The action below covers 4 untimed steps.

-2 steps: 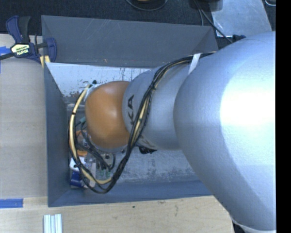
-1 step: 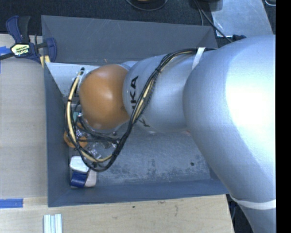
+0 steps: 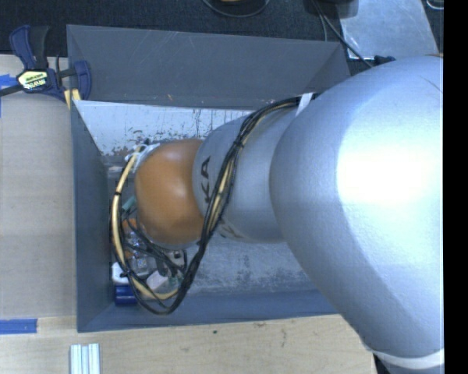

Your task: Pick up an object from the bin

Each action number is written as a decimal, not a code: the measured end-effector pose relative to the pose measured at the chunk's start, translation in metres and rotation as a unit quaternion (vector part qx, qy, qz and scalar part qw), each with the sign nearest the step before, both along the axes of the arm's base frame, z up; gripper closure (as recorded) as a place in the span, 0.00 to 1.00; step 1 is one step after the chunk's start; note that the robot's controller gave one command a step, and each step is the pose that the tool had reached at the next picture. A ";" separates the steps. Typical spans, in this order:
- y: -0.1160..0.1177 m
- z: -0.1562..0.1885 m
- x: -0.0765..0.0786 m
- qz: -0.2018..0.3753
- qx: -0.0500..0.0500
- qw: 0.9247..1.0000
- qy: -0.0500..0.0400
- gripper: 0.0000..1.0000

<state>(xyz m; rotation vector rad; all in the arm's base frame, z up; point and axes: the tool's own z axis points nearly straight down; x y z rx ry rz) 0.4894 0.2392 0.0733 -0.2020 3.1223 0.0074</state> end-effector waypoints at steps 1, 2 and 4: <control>0.000 0.000 0.000 0.000 0.000 1.000 0.000 1.00; -0.001 0.003 -0.001 0.000 -0.001 1.000 0.002 1.00; 0.000 0.021 -0.001 0.000 0.000 1.000 0.001 1.00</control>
Offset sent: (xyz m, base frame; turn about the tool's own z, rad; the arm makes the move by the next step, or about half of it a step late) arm 0.0002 0.0000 0.0413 0.0000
